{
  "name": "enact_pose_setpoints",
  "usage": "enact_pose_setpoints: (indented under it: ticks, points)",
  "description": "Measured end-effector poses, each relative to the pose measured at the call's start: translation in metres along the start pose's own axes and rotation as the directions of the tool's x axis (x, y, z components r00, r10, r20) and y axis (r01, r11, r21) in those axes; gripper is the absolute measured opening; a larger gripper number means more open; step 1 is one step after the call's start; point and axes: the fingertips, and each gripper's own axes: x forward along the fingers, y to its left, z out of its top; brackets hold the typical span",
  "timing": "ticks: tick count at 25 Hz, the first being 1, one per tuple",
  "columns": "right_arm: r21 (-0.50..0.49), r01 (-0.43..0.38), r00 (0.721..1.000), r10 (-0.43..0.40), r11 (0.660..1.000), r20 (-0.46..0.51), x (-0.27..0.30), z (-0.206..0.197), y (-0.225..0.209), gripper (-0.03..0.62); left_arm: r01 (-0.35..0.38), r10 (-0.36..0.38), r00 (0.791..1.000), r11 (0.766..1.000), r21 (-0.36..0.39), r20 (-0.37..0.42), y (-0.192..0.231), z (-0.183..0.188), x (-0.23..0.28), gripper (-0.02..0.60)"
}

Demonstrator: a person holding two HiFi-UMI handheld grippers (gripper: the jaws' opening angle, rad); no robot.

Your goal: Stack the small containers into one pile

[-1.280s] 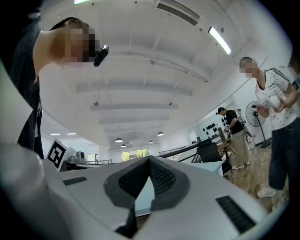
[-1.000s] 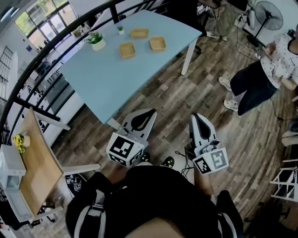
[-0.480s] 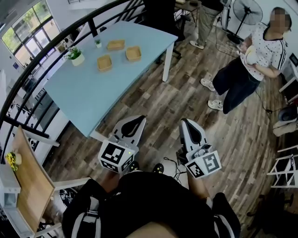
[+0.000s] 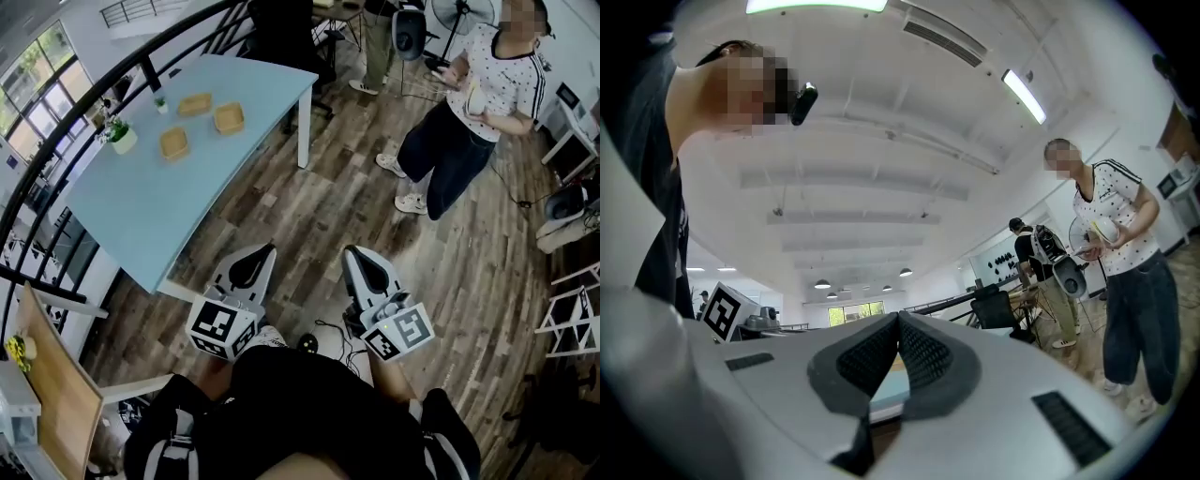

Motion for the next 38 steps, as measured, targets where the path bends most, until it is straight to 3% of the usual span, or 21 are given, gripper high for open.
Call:
enact_pose_setpoints:
  ticks: [12,19,31,38]
  points:
    - [-0.016,0.0,1.0,0.0,1.0,-0.004,0.007,0.003,-0.021,0.0,0.028,-0.028,1.0,1.0,-0.003,0.0,0.003,0.002,0.032,0.017]
    - [-0.022,0.006,1.0,-0.007,1.0,-0.022,0.037,0.001,-0.039,0.007,0.051,-0.051,0.999,0.999,-0.008,0.008,0.028,0.004,0.061,0.017]
    - [-0.012,0.03,0.997,-0.031,0.999,-0.066,0.129,-0.016,-0.074,0.011,0.076,-0.076,0.997,0.996,-0.045,-0.005,0.119,0.0,0.12,0.017]
    - [-0.007,0.039,0.995,-0.04,0.999,-0.091,0.209,-0.025,-0.086,0.012,0.061,-0.062,0.998,0.996,-0.062,-0.013,0.198,0.001,0.141,0.017]
